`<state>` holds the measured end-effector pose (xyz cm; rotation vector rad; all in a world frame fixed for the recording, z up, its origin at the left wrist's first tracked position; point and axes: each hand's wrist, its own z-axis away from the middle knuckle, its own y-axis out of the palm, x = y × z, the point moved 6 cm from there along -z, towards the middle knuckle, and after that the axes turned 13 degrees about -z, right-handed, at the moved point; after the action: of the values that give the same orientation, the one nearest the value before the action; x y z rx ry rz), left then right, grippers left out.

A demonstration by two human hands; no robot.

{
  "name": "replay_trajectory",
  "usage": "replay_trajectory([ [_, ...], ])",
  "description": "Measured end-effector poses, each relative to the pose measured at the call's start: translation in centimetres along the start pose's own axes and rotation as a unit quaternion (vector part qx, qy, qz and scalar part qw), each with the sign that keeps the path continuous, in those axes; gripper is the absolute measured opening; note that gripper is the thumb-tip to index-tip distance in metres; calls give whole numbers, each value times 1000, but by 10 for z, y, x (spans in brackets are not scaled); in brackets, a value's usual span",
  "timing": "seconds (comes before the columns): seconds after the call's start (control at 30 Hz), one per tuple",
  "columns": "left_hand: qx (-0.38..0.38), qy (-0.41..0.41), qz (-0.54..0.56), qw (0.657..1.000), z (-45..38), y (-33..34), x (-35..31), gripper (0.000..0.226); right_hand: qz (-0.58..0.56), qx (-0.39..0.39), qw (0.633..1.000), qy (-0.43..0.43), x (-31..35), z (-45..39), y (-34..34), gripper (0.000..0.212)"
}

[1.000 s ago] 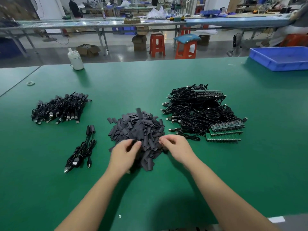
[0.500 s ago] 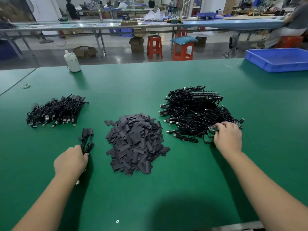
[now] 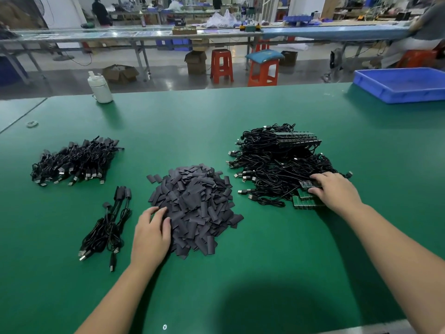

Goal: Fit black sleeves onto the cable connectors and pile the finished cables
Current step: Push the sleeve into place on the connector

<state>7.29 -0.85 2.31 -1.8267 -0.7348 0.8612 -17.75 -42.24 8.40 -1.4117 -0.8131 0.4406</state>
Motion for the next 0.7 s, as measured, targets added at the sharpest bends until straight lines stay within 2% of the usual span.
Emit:
replay_trajectory([
  [0.13,9,-51,44,998,3,11,5,40,-36,8,999,4,0,-7,-11,46],
  [0.3,0,-70,49,996,3,9,10,42,25,-97,995,-30,14,-12,-33,28],
  [0.43,13,-69,33,997,3,12,10,45,88,-69,993,-26,24,-21,-29,46],
  [0.53,22,-75,25,997,3,13,10,47,22,-83,996,-7,18,-24,-29,33],
  [0.7,25,-71,17,997,2,14,9,49,-96,-176,980,-2,28,-34,-56,20],
])
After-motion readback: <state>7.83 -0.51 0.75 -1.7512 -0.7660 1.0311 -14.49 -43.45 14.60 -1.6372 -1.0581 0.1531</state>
